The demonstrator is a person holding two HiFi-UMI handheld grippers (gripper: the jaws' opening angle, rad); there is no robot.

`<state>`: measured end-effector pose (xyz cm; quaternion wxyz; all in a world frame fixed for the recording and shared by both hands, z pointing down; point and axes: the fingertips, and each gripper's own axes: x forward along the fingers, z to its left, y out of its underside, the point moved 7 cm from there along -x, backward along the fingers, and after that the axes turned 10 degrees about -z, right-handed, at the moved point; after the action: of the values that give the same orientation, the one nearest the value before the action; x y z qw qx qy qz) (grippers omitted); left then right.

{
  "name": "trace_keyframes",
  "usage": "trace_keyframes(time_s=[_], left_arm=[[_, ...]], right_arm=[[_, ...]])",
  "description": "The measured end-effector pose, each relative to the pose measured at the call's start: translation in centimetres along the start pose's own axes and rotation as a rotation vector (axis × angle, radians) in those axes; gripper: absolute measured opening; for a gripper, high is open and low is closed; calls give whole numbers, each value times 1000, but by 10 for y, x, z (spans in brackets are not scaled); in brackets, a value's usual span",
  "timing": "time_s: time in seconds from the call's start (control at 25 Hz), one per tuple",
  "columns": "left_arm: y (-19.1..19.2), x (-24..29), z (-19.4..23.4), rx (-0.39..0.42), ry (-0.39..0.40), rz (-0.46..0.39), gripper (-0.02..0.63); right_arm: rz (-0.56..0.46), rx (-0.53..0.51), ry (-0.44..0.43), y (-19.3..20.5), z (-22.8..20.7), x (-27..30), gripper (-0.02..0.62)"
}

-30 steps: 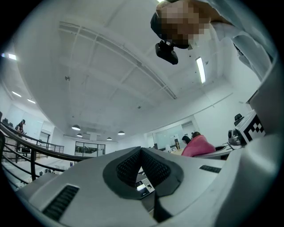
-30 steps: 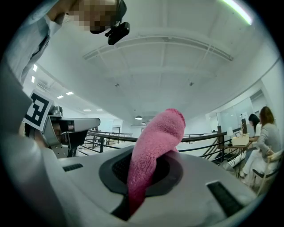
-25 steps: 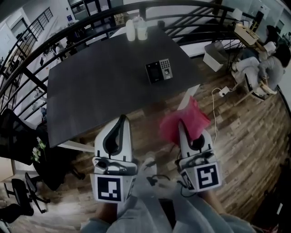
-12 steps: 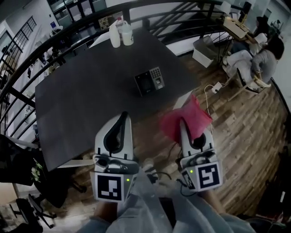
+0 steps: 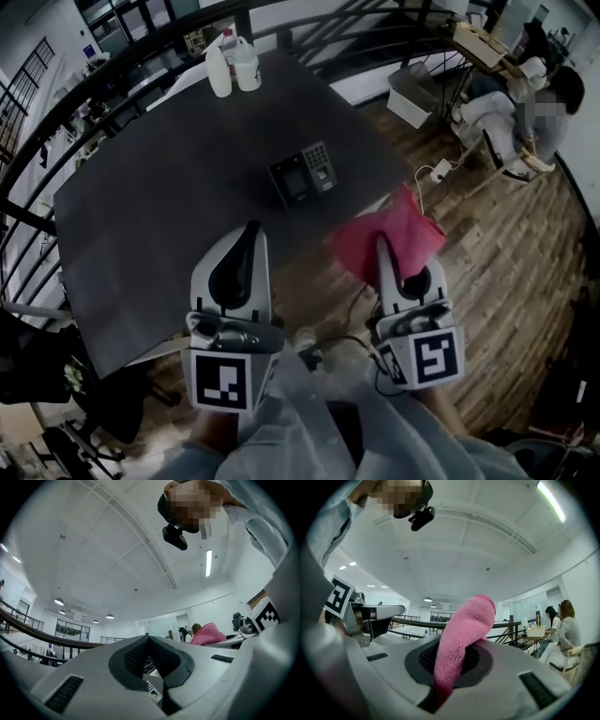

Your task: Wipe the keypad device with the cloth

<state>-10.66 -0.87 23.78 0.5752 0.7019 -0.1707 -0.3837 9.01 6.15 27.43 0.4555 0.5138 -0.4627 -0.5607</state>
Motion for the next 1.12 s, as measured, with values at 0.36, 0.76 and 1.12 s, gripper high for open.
trace_keyframes(time_s=[0.36, 0.76, 1.12], left_arm=[[10, 8, 13, -16, 3, 5, 8], [16, 8, 23, 10, -79, 21, 8], [27, 27, 9, 49, -197, 42, 8]], right_arm=[[16, -19, 39, 3, -11, 15, 28], [12, -25, -68, 13, -5, 42, 28], [25, 13, -194, 27, -34, 73, 28]])
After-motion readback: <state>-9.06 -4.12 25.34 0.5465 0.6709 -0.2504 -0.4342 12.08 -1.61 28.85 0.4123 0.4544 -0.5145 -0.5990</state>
